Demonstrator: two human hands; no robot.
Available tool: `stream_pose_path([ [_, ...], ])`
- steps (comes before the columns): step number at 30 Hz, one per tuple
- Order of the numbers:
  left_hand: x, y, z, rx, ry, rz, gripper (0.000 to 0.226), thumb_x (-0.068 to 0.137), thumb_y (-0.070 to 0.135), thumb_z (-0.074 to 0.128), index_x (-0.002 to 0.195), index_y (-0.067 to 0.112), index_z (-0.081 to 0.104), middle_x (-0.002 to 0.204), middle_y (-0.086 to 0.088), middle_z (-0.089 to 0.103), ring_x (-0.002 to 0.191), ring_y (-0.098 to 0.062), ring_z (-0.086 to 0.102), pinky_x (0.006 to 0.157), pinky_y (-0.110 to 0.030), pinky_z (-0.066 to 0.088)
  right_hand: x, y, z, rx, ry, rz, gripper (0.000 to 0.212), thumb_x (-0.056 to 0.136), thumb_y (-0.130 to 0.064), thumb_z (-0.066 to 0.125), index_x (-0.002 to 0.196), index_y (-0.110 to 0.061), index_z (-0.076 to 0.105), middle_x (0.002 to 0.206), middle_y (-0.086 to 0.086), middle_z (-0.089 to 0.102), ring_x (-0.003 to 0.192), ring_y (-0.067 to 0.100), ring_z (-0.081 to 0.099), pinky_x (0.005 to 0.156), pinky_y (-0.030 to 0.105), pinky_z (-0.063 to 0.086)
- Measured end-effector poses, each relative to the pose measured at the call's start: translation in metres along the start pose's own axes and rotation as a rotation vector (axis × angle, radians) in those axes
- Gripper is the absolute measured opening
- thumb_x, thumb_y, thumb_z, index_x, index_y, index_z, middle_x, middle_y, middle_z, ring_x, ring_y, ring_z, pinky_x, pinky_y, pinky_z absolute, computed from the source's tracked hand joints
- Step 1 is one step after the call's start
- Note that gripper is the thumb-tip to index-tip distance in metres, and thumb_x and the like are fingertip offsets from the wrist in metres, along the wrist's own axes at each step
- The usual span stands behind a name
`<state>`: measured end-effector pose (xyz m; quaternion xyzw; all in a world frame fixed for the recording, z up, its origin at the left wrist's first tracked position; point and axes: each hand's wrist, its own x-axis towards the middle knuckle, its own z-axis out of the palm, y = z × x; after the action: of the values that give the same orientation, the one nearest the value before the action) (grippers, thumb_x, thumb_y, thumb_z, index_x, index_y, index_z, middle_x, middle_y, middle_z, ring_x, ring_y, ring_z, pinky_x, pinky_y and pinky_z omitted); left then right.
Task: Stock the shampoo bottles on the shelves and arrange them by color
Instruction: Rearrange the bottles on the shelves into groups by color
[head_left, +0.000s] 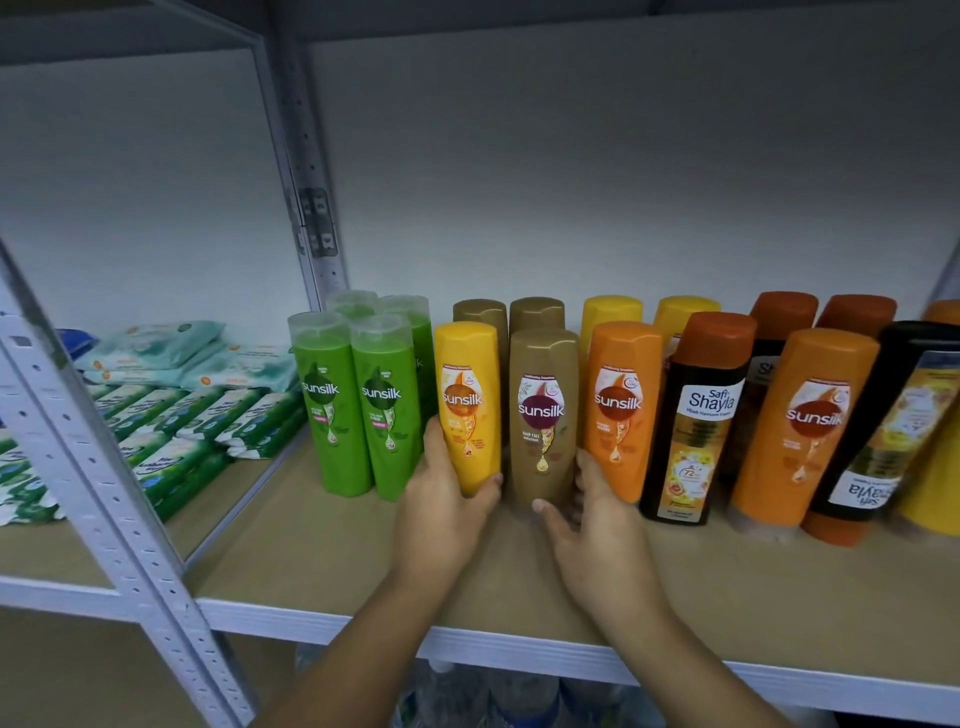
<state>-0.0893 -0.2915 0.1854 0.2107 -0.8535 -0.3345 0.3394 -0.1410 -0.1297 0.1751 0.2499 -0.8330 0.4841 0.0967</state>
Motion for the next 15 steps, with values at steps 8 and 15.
stream_pose_path([
  [8,-0.015,-0.001,-0.017,-0.015,-0.031,0.006,0.089,0.082,0.044,0.076,0.150,0.030,0.020,0.126,-0.001,0.065,0.106,-0.028,0.065,0.079,-0.040,0.054,0.003,-0.006,0.004,-0.009,-0.006,0.016,0.062,0.089,-0.034,0.074,0.142,-0.035,0.042,0.129,-0.012,0.063,0.114,0.010,0.063,0.092,0.036,0.058],
  [15,-0.031,-0.013,-0.039,0.006,-0.069,0.004,0.094,0.084,0.050,0.074,0.153,0.033,0.013,0.128,0.001,0.065,0.107,-0.027,0.064,0.082,-0.041,0.054,0.013,-0.014,0.016,-0.047,-0.050,0.031,0.066,0.089,-0.035,0.074,0.146,-0.025,0.042,0.131,-0.004,0.065,0.116,0.014,0.064,0.092,0.032,0.057],
])
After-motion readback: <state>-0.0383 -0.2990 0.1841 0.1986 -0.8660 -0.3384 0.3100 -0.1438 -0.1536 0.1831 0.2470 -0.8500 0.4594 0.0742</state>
